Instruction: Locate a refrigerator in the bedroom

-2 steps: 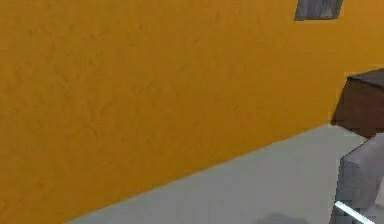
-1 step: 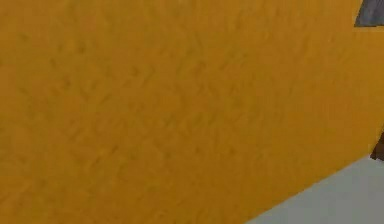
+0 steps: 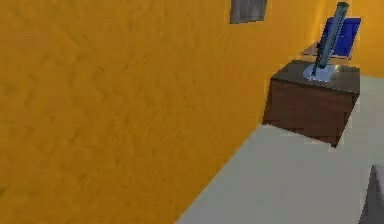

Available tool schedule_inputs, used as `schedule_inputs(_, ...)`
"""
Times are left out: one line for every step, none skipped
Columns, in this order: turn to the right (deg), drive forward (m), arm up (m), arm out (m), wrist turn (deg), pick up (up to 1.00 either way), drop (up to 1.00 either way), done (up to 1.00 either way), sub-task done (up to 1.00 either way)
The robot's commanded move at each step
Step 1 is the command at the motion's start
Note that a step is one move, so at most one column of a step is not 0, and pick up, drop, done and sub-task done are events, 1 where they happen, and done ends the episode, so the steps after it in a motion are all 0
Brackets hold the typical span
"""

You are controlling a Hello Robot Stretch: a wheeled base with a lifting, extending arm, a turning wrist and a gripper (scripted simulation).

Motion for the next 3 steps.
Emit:
schedule_inputs(0.0,0.55,0.00,0.00,0.0,0.00,0.00,0.00,0.00)
schedule_inputs(36.0,0.00,0.00,0.00,0.0,0.00,0.00,0.00,0.00)
schedule_inputs(0.0,0.75,0.00,0.00,0.0,0.00,0.00,0.00,0.00)
